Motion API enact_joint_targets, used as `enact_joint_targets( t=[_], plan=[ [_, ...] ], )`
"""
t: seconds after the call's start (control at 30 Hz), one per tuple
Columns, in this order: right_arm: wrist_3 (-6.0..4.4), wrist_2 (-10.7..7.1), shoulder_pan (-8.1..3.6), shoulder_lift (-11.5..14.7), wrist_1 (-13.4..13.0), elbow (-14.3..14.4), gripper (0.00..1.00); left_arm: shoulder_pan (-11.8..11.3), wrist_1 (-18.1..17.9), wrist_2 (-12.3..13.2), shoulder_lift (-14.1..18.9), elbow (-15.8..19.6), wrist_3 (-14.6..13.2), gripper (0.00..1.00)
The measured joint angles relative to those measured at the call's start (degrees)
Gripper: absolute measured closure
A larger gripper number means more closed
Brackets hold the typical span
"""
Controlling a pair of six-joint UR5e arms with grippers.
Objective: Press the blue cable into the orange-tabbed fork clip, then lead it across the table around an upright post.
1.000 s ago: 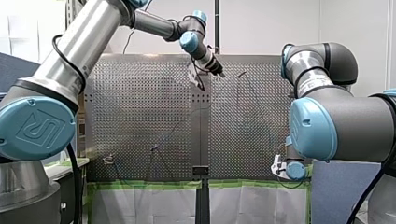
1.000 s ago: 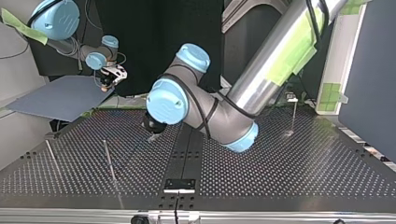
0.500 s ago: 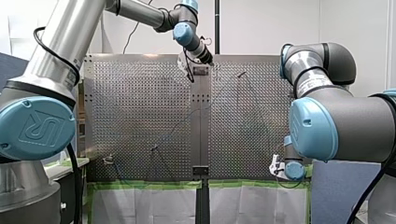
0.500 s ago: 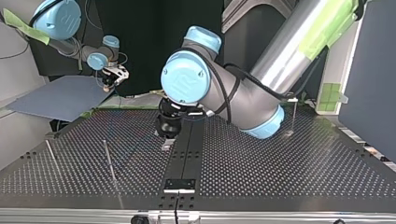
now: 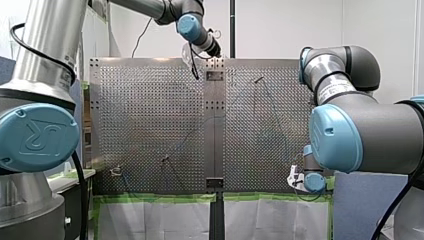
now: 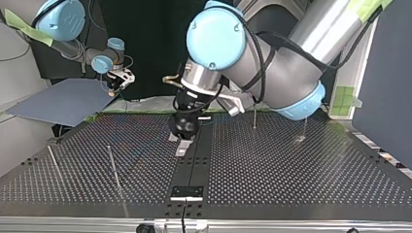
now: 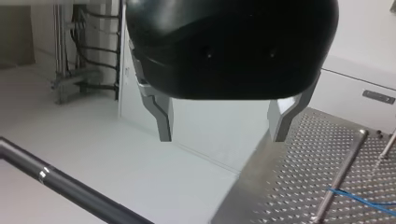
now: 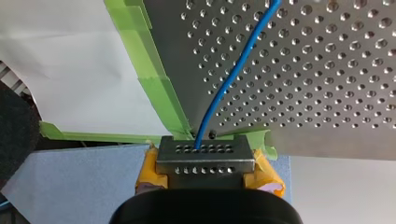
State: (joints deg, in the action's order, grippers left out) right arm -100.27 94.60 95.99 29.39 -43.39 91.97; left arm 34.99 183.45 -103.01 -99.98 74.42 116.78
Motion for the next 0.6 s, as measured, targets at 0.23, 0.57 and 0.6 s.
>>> enact_joint_targets(
  t=[0.23,0.57,0.6],
  plan=[
    [0.07,-0.02,0.36,0.0,0.2,-0.2,1.00,-0.2,-3.7,-0.1,3.7,3.7,-3.7,0.00],
    [0.24,0.04,0.83,0.0,0.9,-0.4,1.00,0.2,-8.5,-0.1,8.5,8.5,-8.5,0.00],
    [0.24,0.05,0.85,0.0,1.0,-0.4,1.00,0.2,-9.1,-0.1,9.1,9.1,-9.1,0.00]
  ],
)
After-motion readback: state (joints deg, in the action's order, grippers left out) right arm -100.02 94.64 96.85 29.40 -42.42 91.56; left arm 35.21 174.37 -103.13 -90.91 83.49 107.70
